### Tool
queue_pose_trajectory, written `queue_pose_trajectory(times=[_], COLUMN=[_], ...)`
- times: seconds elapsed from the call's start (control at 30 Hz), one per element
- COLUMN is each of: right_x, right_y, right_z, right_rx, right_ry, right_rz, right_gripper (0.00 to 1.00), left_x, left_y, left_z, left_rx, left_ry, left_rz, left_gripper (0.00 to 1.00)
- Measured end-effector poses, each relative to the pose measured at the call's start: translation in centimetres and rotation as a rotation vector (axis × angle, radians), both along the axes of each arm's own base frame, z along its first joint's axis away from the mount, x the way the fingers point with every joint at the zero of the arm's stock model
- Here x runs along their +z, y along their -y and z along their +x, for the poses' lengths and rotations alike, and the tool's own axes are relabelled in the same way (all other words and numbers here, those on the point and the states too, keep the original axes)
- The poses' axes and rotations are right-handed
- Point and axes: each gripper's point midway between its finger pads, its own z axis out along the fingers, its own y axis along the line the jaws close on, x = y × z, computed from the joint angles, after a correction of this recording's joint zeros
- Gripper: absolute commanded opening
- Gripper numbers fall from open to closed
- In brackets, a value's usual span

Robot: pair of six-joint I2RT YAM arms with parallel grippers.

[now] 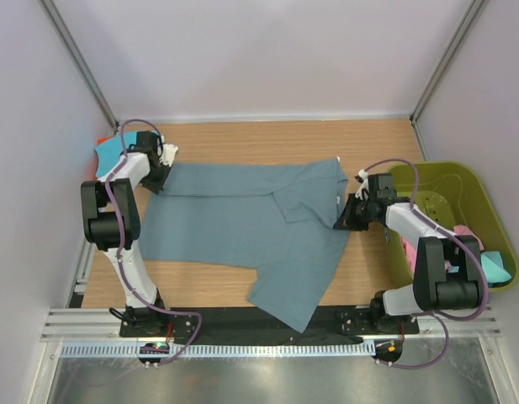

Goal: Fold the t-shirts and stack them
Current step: Fold the tshirt

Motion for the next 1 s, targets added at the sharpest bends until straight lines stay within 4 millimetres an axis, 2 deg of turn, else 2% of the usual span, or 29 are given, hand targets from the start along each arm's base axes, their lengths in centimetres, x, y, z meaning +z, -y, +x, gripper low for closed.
queue_pose_trajectory(times=[0.07, 0.1, 0.13, 0.17, 0.2, 0.37, 0.43, 0.47, 0.5, 0.6, 0.7, 0.77, 0.83, 1.0], right_x=[-0.2, -0.2, -0.1, 0.0, 0.1, 0.9, 2.2, 3.4, 3.8, 6.3, 7.4, 7.1, 5.8, 1.1], right_y=[-0.2, -0.3, -0.3, -0.3, -0.2, -0.1, -0.3, -0.4, -0.8, -3.9, -8.5, -10.9, -12.3, -12.6], right_z=[-0.9, -1.1, -1.2, -1.2, -1.1, -0.4, 0.8, 2.1, 2.4, 3.9, 3.7, 3.2, 2.9, 3.6], right_rx=[-0.007, -0.012, -0.020, -0.026, -0.032, -0.019, 0.013, 0.041, 0.063, 0.218, 0.403, 0.489, 0.547, 0.594], right_ry=[-0.029, -0.034, -0.039, -0.037, -0.035, -0.007, 0.043, 0.096, 0.112, 0.234, 0.312, 0.321, 0.298, 0.198], right_rz=[0.016, 0.020, 0.025, 0.025, 0.024, 0.011, -0.012, -0.035, -0.038, -0.078, -0.091, -0.088, -0.093, -0.146], right_gripper=[0.03, 0.17, 0.25, 0.37, 0.41, 0.42, 0.42, 0.40, 0.40, 0.38, 0.38, 0.38, 0.38, 0.38], left_x=[0.0, 0.0, 0.0, 0.0, 0.0, 0.0, 0.0, 0.0, 0.0, 0.0, 0.0, 0.0, -0.1, -0.4], left_y=[0.0, 0.0, 0.0, 0.0, 0.0, 0.0, 0.0, 0.0, 0.0, 0.0, 0.0, 0.1, 0.1, 0.2], left_z=[0.0, 0.0, 0.0, 0.0, 0.0, 0.0, 0.0, 0.0, 0.0, 0.0, 0.0, 0.0, 0.0, -0.3], left_rx=[0.000, 0.000, 0.000, 0.000, 0.000, 0.000, 0.000, 0.000, 0.000, 0.000, 0.001, 0.001, 0.001, 0.012], left_ry=[0.000, 0.000, 0.000, 0.000, 0.000, 0.000, 0.000, 0.000, 0.000, 0.000, 0.001, 0.001, 0.000, -0.007], left_rz=[0.000, 0.000, 0.000, 0.000, 0.000, -0.001, -0.001, -0.001, -0.001, -0.001, -0.002, -0.005, -0.008, -0.017], left_gripper=[0.00, 0.00, 0.00, 0.00, 0.00, 0.00, 0.00, 0.00, 0.00, 0.00, 0.00, 0.00, 0.00, 0.00])
